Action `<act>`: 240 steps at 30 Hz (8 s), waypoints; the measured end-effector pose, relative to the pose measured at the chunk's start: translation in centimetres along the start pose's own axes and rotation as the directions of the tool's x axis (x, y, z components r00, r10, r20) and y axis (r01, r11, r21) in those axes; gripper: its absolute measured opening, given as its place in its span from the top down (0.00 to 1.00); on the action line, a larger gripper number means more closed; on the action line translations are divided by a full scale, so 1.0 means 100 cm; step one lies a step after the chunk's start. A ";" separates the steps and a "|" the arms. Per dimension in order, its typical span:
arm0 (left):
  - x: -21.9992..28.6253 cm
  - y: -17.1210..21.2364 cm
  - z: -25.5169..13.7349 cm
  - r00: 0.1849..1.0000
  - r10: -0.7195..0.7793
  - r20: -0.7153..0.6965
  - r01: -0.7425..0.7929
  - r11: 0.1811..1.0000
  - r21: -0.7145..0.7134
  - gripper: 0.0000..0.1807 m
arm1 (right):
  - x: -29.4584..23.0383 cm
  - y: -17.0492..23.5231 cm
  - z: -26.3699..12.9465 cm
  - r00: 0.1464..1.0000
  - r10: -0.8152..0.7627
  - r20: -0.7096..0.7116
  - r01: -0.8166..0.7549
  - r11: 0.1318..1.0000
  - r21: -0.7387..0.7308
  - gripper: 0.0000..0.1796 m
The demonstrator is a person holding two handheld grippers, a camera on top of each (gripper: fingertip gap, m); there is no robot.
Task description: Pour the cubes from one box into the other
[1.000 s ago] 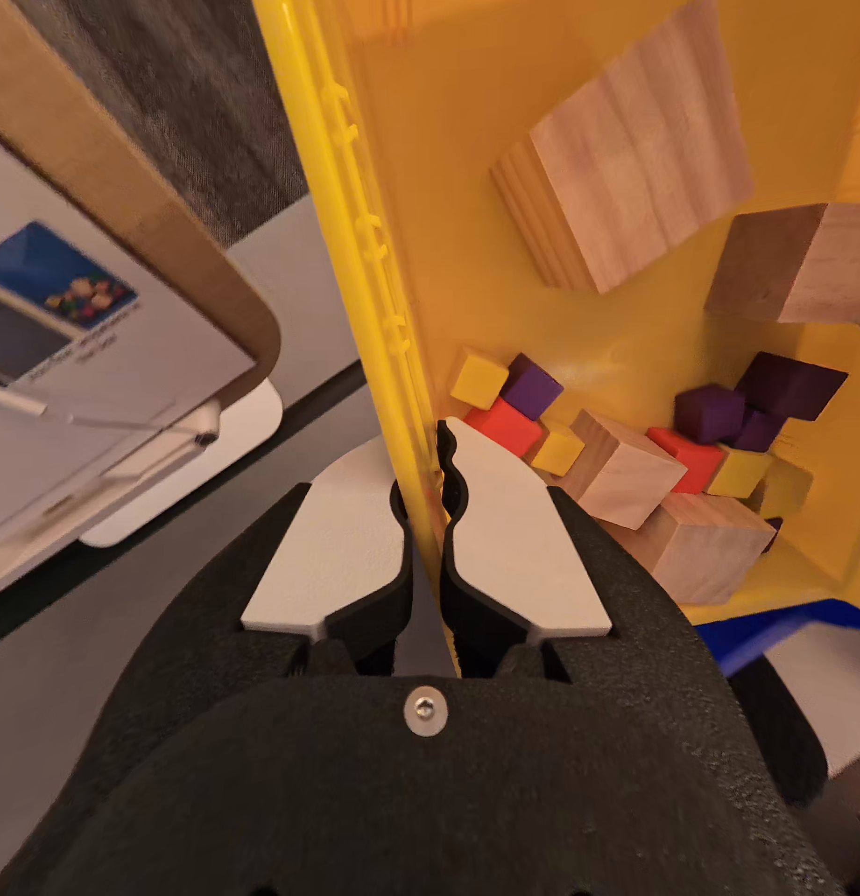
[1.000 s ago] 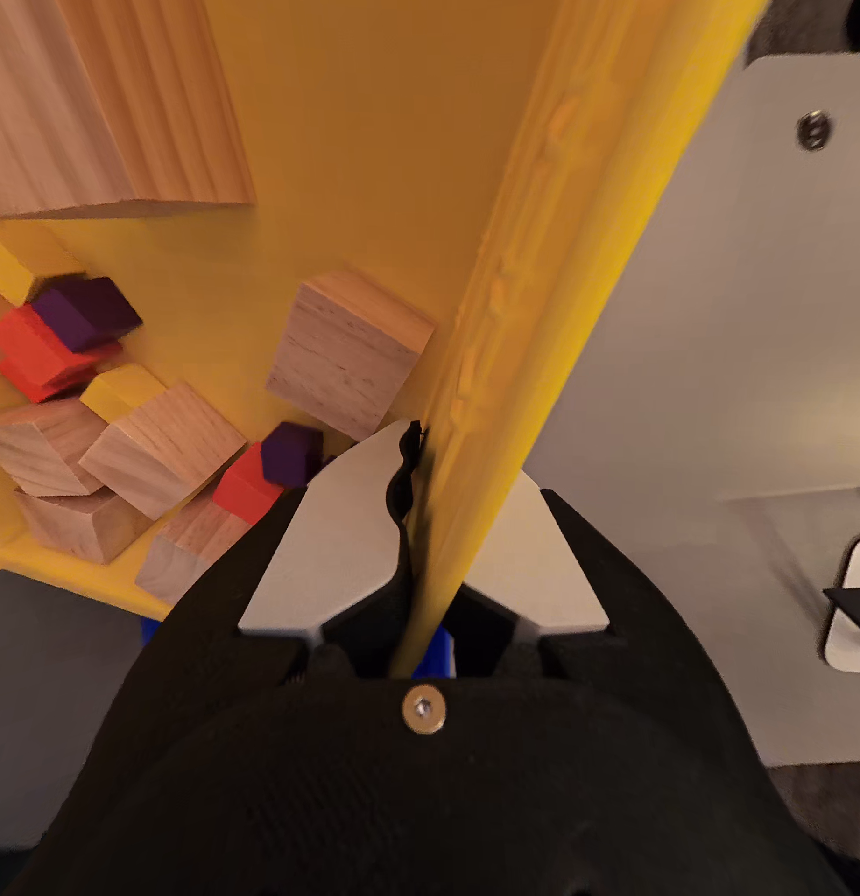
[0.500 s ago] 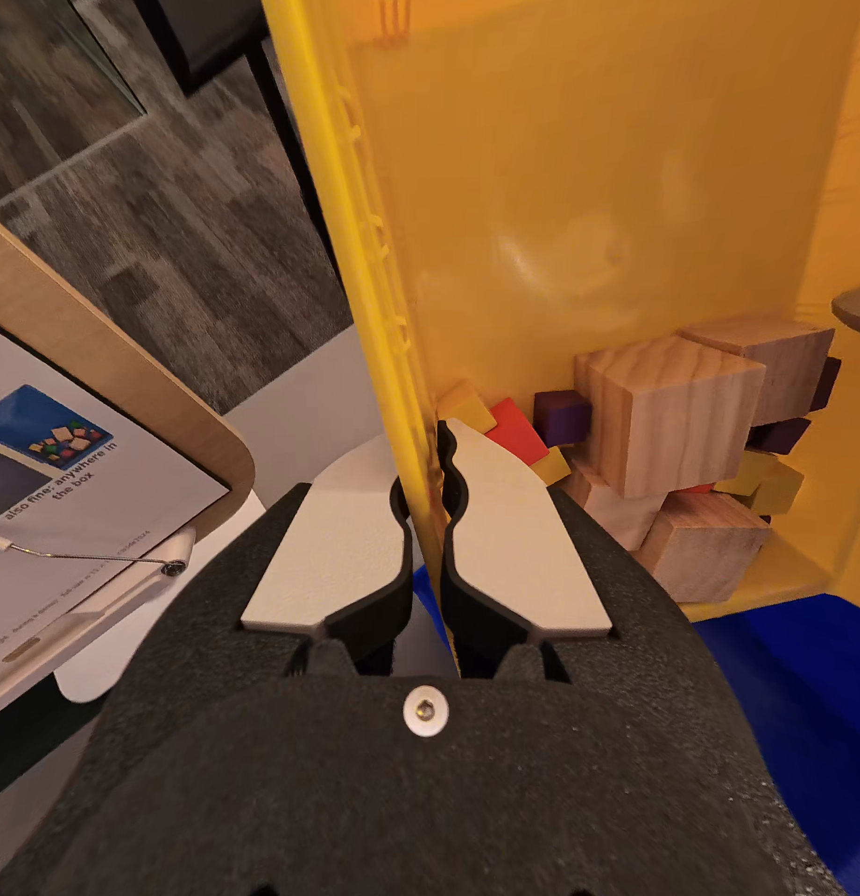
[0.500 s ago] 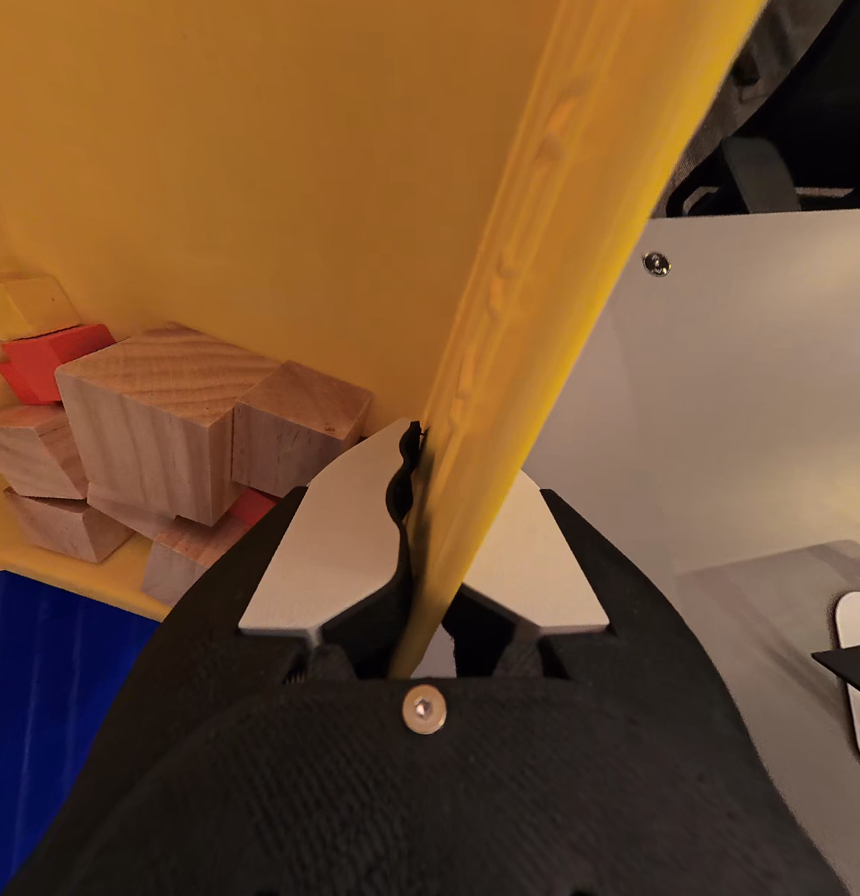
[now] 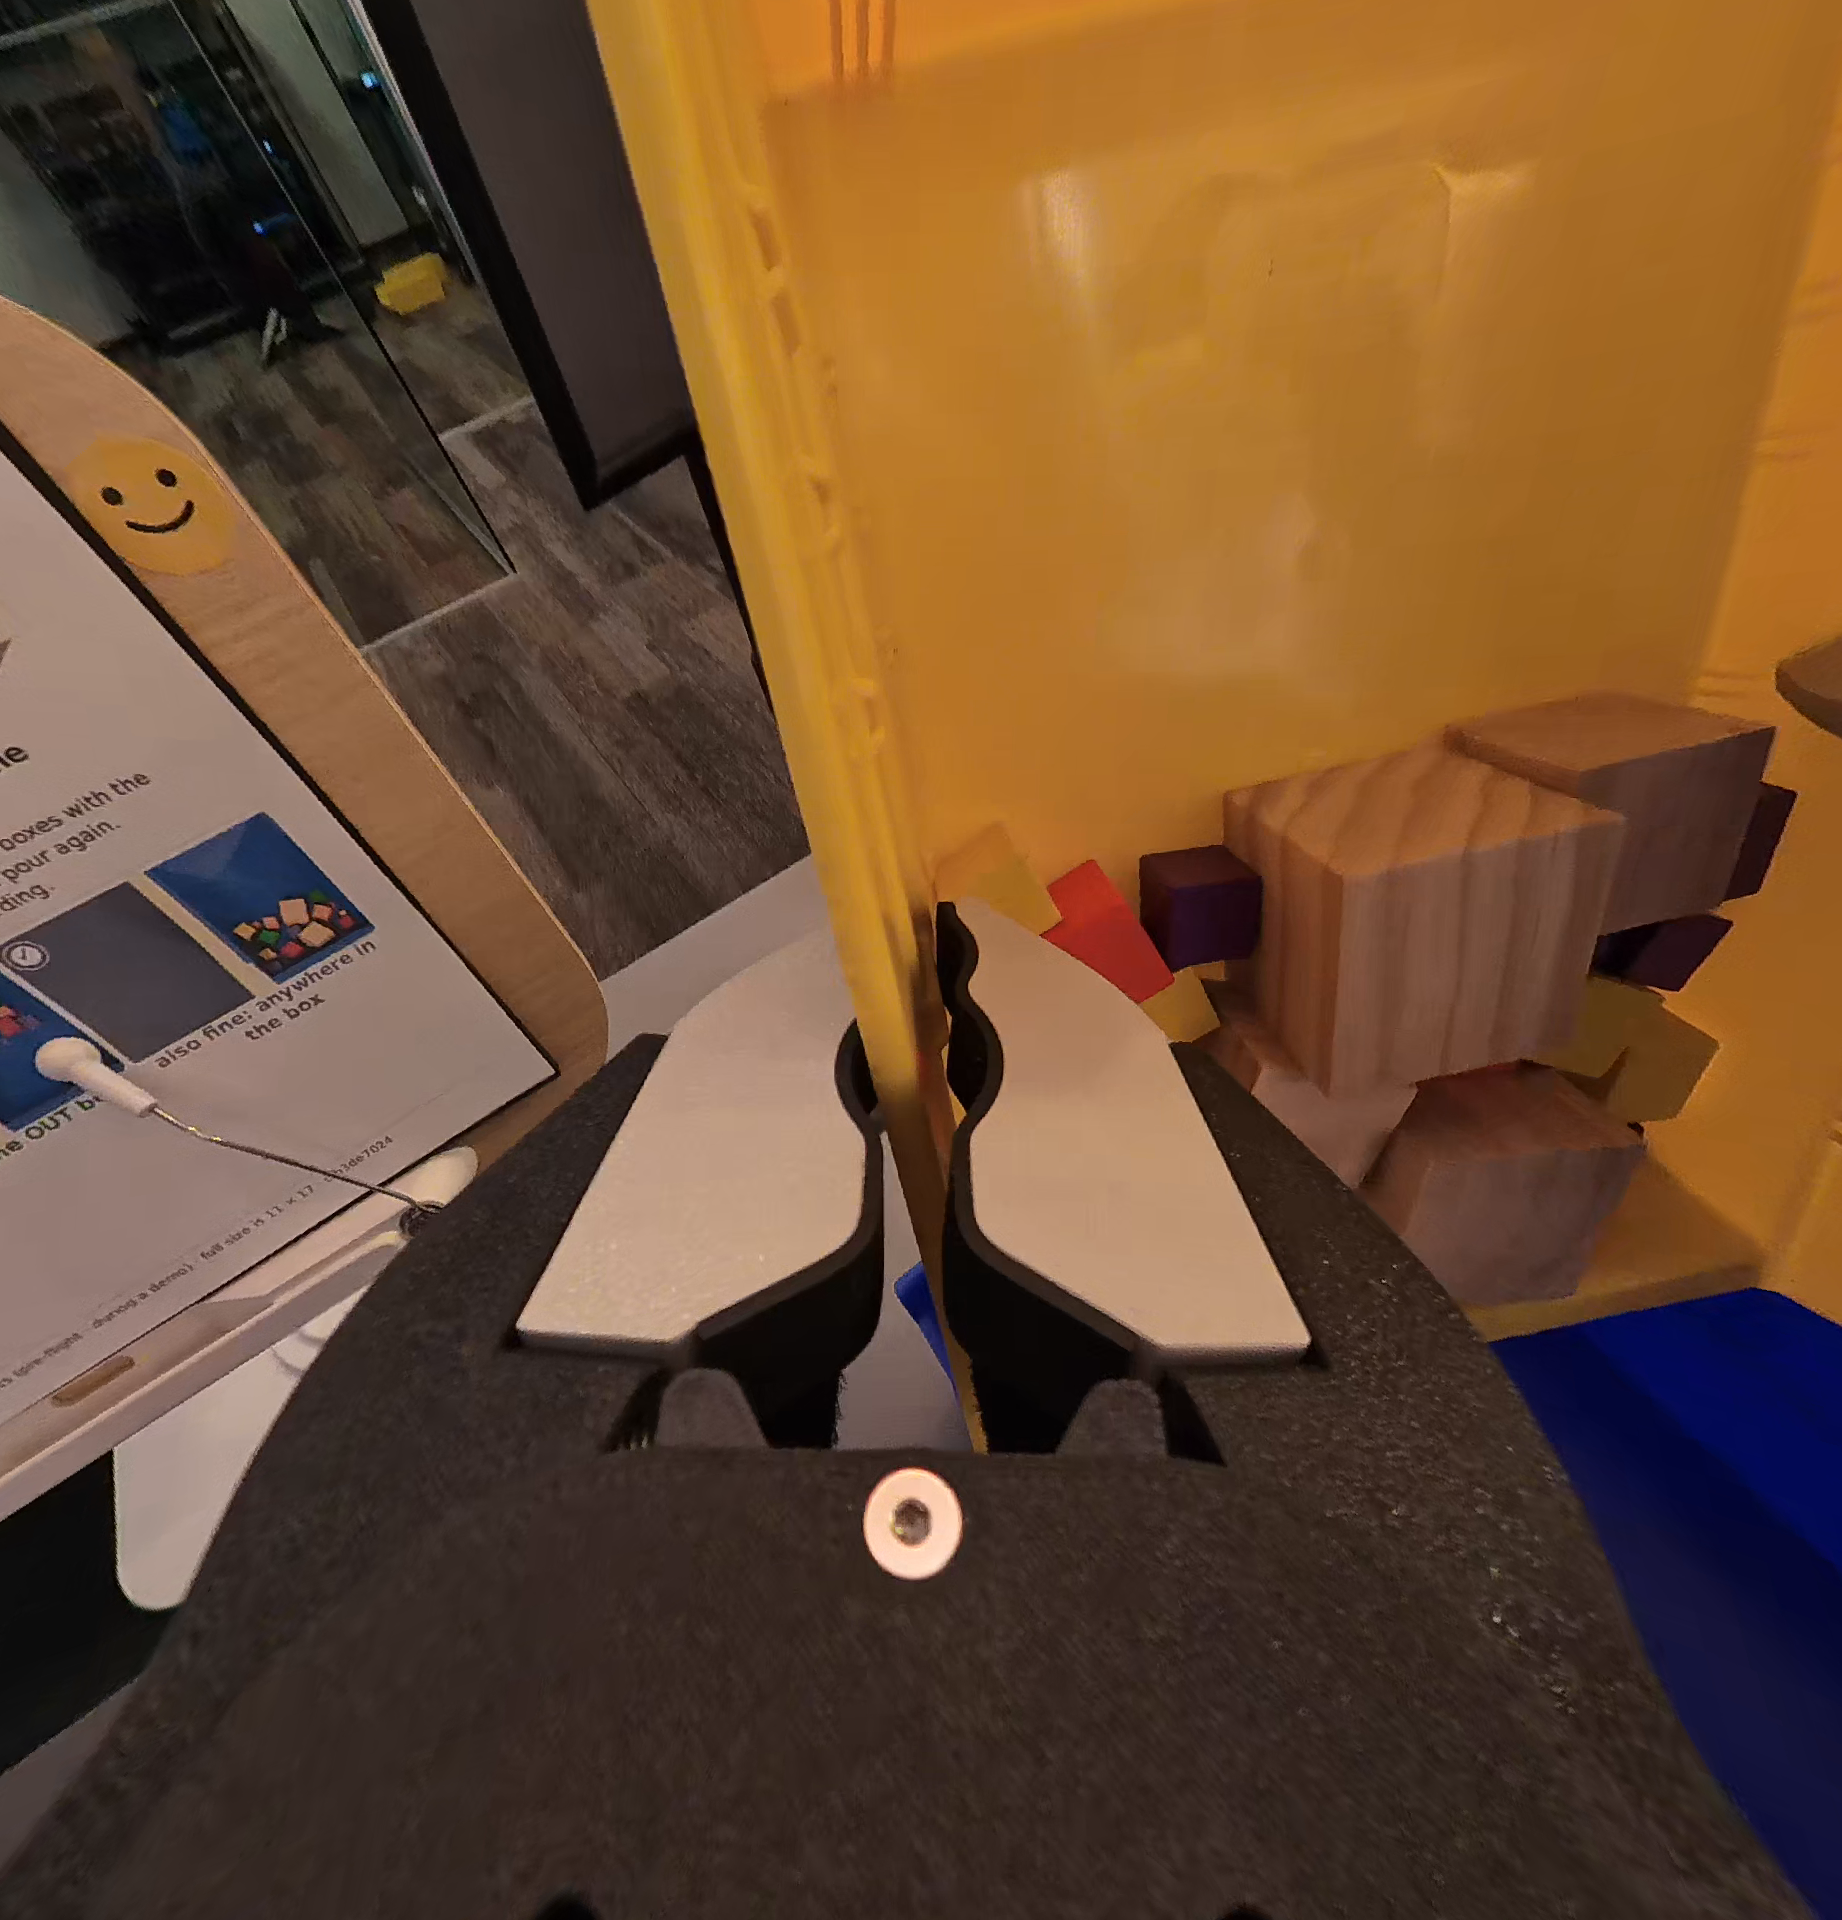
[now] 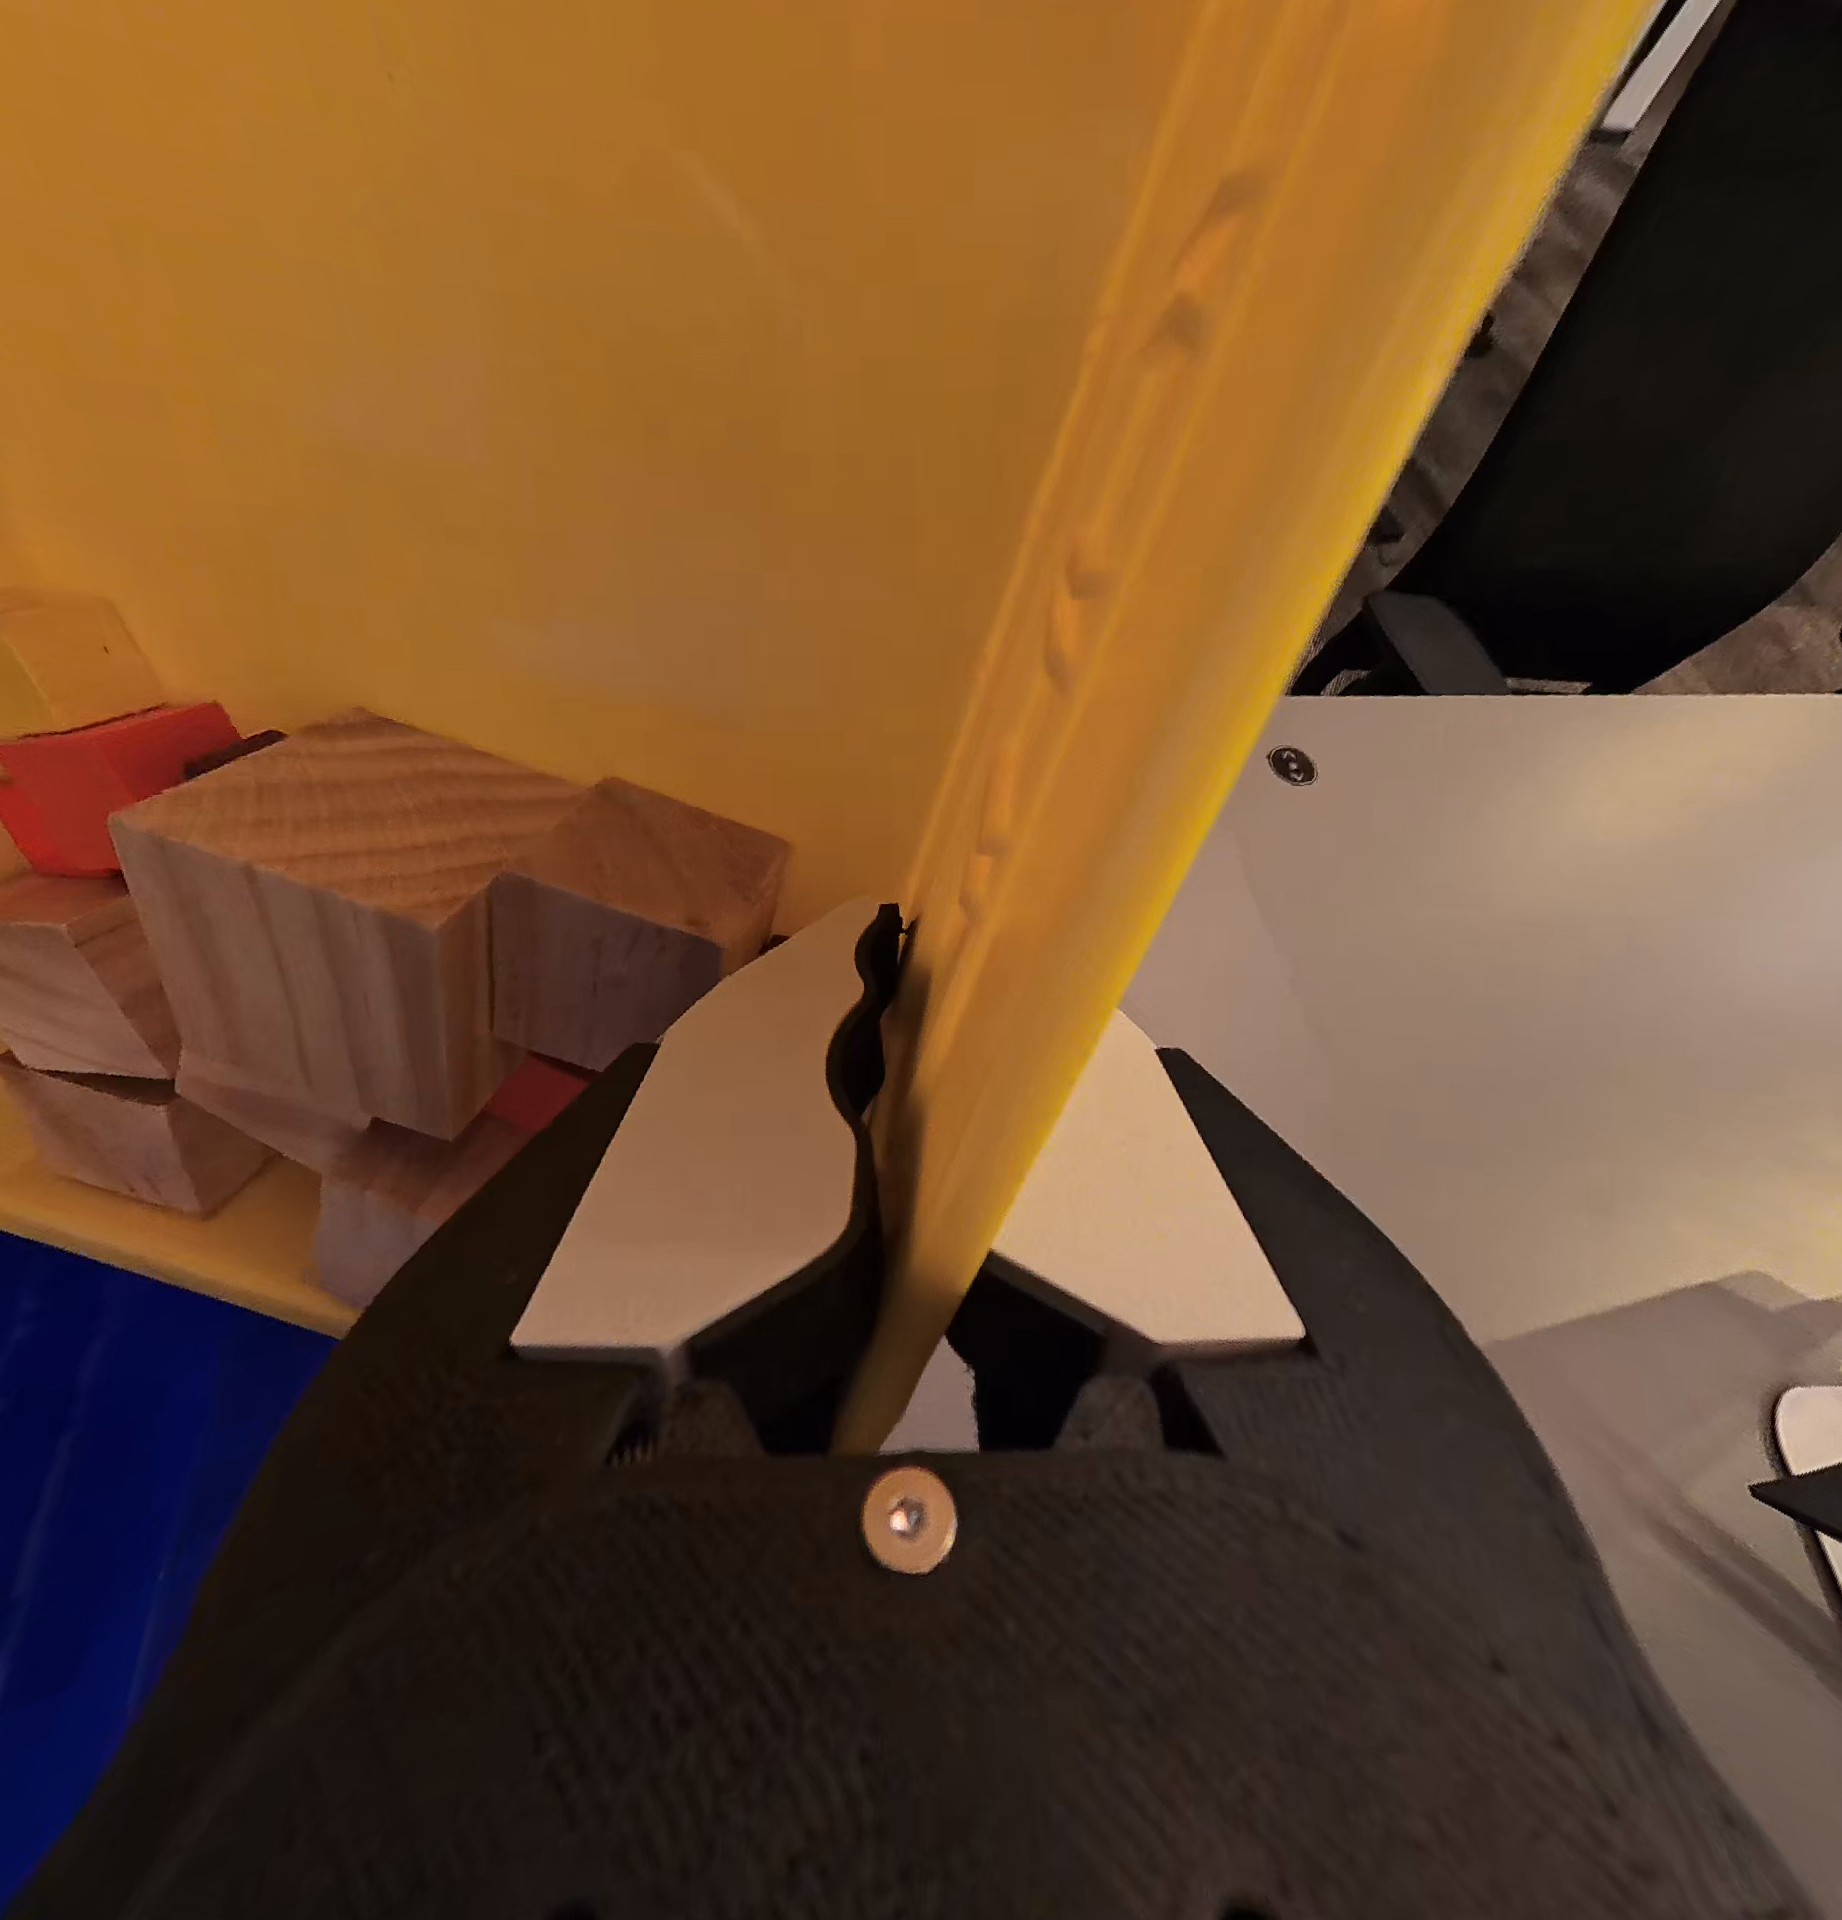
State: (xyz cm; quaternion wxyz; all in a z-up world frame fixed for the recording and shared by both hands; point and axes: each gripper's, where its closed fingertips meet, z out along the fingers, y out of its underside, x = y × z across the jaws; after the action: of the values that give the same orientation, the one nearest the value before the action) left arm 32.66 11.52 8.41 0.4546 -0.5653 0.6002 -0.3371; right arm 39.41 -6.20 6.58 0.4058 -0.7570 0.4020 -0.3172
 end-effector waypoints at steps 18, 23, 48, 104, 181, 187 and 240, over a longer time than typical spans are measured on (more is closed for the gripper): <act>0.013 -0.010 -0.019 0.998 0.056 0.008 -0.057 0.981 0.184 0.97 | 0.007 0.008 -0.023 0.997 0.052 -0.052 -0.041 0.981 0.188 0.98; 0.012 -0.015 -0.025 0.998 0.058 0.031 -0.064 0.966 0.251 0.97 | 0.006 0.003 -0.029 0.996 0.050 -0.067 -0.031 0.966 0.257 0.98; 0.019 -0.010 -0.030 1.000 -0.003 -0.001 0.003 0.948 0.318 0.97 | 0.010 0.004 -0.047 0.989 0.024 -0.144 0.024 0.946 0.324 0.98; 0.020 -0.023 -0.050 0.981 -0.145 -0.129 0.188 0.872 0.452 0.98 | 0.010 -0.022 -0.098 0.940 -0.042 -0.337 0.203 0.865 0.458 0.98; -0.170 0.283 -0.262 0.918 -0.353 0.180 0.335 0.447 -0.830 0.96 | -0.350 0.148 -0.099 0.848 -0.080 0.523 0.451 0.628 -0.634 0.97; -0.132 0.303 -0.224 0.917 -0.378 0.130 0.275 0.362 -0.891 0.96 | -0.311 0.177 -0.079 0.877 -0.078 0.475 0.439 0.536 -0.721 0.97; 0.074 0.153 -0.085 0.879 -0.475 -0.043 0.271 0.572 -0.774 0.68 | -0.035 0.201 -0.013 0.954 0.096 0.285 0.158 0.647 -0.746 0.64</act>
State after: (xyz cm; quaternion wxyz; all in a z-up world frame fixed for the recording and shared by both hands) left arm 19.50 5.32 -3.79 0.0205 -0.7687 0.6016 -0.2160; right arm 29.63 -10.65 -10.79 0.1005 -0.9026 0.4185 -0.0078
